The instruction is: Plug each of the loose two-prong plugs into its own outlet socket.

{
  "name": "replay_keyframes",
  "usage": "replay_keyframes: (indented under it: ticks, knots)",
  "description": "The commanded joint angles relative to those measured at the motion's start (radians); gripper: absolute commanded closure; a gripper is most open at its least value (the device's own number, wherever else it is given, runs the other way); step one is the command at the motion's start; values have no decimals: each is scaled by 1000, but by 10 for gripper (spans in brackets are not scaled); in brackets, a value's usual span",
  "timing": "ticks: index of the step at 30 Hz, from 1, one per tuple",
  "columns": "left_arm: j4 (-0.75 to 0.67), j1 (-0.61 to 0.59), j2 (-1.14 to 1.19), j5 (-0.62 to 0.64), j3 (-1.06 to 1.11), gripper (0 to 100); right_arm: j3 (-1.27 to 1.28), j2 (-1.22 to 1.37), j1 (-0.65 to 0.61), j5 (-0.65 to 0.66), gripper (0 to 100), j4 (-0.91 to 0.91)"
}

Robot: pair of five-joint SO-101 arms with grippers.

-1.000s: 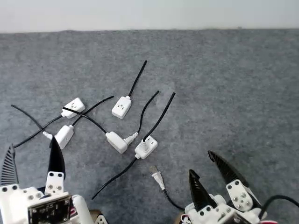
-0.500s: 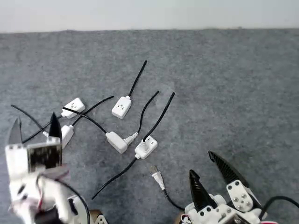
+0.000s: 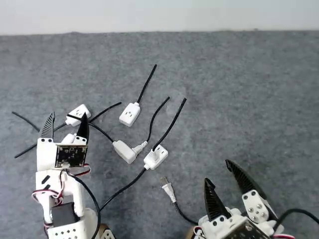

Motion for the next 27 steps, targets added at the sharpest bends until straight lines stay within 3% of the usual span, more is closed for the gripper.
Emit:
replay_keyframes:
  ticks: [1,9,25,27]
  knots:
    - [97,25,-9,-8,-10,720,6,4,12,11,804,22]
    - [345,279,-11,-3,-28,720,6,4,12,11,804,24]
    - [562,293,-11,-14,-8,720,8,4,15,9,804,27]
    - [560,279,-11,-75,13,720,8,4,15,9,804,27]
